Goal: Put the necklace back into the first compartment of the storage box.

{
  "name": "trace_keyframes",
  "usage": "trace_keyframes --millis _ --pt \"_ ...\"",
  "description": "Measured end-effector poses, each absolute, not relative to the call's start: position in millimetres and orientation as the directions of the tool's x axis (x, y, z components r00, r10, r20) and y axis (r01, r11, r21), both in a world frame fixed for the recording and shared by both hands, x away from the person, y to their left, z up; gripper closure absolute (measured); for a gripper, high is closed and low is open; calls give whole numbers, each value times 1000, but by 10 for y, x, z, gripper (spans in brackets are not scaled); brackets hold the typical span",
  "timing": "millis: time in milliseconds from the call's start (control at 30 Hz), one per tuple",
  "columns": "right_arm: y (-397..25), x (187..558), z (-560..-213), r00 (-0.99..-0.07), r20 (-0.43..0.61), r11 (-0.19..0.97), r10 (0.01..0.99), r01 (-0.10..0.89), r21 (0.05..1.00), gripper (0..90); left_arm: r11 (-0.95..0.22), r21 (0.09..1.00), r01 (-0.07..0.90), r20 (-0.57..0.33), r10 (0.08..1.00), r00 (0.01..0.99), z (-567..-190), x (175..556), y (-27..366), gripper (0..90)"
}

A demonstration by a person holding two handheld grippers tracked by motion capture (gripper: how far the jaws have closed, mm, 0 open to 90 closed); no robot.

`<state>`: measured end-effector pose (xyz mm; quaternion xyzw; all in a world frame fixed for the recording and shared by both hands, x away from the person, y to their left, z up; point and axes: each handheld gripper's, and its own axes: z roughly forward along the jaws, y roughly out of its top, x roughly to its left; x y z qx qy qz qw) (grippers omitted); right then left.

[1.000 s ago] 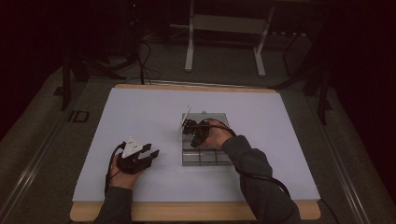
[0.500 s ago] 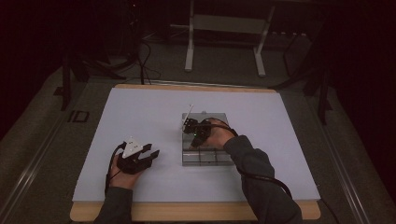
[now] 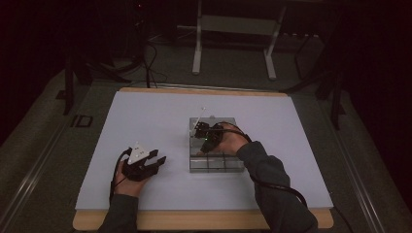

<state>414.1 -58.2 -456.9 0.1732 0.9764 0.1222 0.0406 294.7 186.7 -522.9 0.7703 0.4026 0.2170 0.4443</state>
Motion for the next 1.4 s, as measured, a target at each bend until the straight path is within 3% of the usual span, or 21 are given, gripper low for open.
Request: trace_keyframes --millis 1400 --pt "-865 4142 -4354 -911 -45 854 411 367 370 623 -284 857 429 -23 812 584 -5236 2952 1849 566"
